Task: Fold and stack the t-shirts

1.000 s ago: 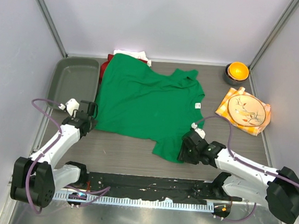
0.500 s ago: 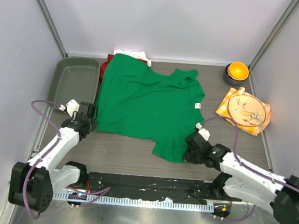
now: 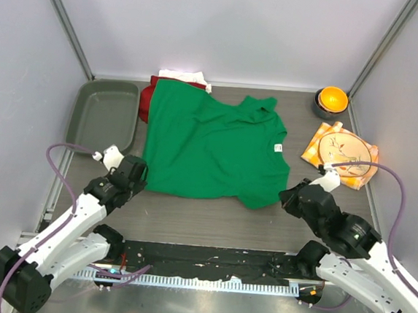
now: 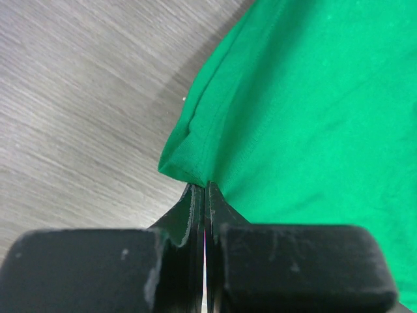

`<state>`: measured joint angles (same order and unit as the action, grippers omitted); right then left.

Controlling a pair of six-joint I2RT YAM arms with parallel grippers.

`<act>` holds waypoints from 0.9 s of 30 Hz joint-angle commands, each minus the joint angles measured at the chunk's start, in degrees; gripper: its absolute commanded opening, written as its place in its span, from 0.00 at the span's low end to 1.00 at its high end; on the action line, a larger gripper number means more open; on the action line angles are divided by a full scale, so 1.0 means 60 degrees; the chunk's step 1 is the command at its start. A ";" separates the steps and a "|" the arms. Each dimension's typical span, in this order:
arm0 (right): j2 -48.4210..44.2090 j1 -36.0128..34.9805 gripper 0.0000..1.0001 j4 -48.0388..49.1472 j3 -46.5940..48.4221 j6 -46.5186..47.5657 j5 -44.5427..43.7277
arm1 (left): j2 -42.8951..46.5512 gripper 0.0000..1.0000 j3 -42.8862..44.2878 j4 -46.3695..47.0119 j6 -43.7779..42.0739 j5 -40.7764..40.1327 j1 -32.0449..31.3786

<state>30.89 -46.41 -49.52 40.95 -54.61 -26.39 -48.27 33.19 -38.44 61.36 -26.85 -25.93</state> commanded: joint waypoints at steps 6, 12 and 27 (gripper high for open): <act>-0.0798 -0.0043 0.01 -0.1912 0.1963 -0.0186 -0.2045 | 0.1481 0.00 0.0532 -0.2118 0.1169 -0.1149 -0.0965; -0.1237 -0.0043 0.01 -0.2279 0.2652 0.0034 -0.2324 | 0.2083 0.00 0.0957 -0.2866 0.1228 -0.1208 -0.1390; 0.0182 -0.0057 0.01 -0.0393 0.2258 0.1103 -0.3013 | 0.0665 0.00 0.1940 -0.1420 -0.0368 -0.1399 -0.1654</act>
<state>29.80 -46.44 -59.07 55.53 -50.30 -41.06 -40.27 44.16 -52.93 62.22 -33.04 -35.64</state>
